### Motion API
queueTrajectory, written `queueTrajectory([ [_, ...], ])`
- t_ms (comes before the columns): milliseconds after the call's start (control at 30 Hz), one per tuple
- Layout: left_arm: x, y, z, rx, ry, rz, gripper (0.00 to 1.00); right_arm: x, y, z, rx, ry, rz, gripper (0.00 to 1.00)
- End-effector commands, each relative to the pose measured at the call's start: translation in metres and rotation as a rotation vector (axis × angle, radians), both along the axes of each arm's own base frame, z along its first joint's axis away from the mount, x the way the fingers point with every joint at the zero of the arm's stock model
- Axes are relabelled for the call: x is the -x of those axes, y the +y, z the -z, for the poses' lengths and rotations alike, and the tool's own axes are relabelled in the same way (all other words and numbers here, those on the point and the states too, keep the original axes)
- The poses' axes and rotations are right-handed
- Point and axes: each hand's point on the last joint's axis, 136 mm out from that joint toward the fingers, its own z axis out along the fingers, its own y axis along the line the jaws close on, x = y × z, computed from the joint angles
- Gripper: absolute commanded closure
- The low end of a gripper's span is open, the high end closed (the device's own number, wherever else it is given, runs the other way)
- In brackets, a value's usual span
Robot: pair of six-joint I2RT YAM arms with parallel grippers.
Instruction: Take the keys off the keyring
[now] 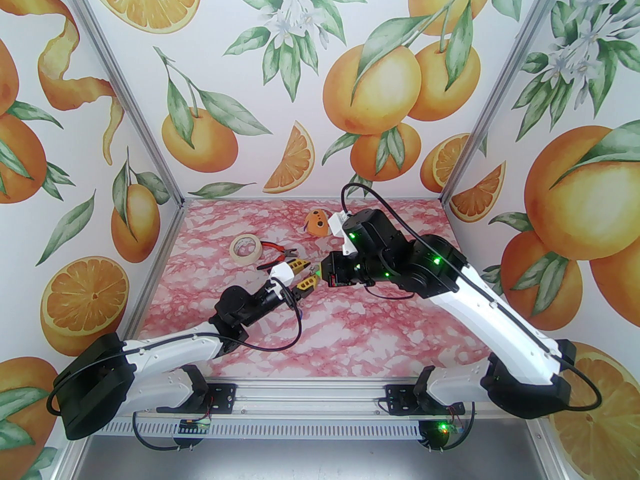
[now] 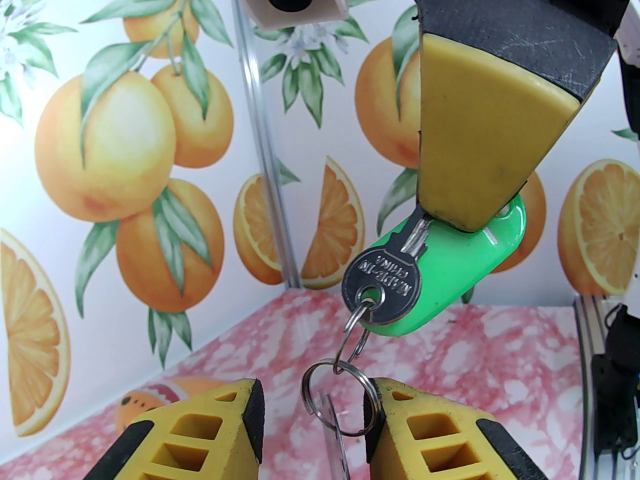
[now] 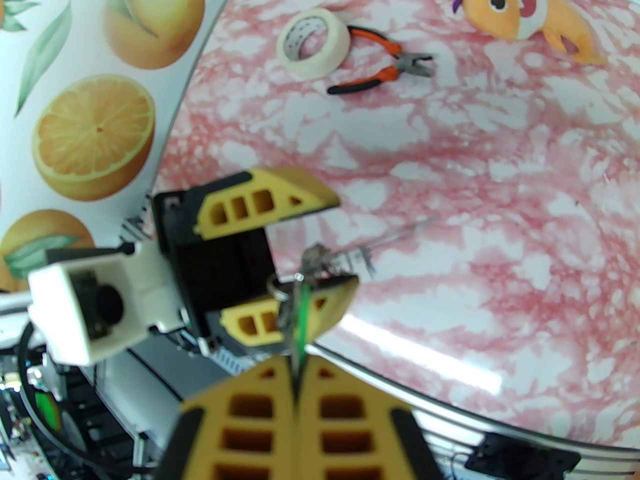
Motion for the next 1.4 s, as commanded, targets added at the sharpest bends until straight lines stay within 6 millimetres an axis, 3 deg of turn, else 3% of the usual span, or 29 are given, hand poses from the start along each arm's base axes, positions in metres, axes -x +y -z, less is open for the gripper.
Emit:
queueTrajectory([
  [0, 0.001, 0.001, -0.014, 0.031, -0.032, -0.009, 0.66, 0.002, 0.004, -0.015, -0.064, -0.029, -0.005, 1.00],
  [433, -0.004, 0.000, -0.017, 0.015, -0.059, -0.036, 0.70, 0.002, 0.002, -0.015, -0.072, -0.035, 0.005, 1.00],
  [900, -0.001, -0.001, -0.018, -0.045, -0.137, -0.040, 0.84, 0.002, -0.002, -0.017, -0.077, -0.043, 0.018, 1.00],
  [1233, 0.008, -0.004, -0.025, -0.099, -0.224, -0.015, 1.00, 0.005, -0.009, -0.017, -0.086, -0.060, 0.028, 1.00],
  [1333, 0.012, -0.005, -0.029, -0.119, -0.261, -0.003, 1.00, 0.005, -0.013, -0.023, -0.112, -0.075, 0.035, 1.00],
  [1367, 0.014, -0.005, -0.030, -0.128, -0.277, 0.001, 1.00, 0.005, -0.015, -0.017, -0.106, -0.067, 0.039, 1.00],
])
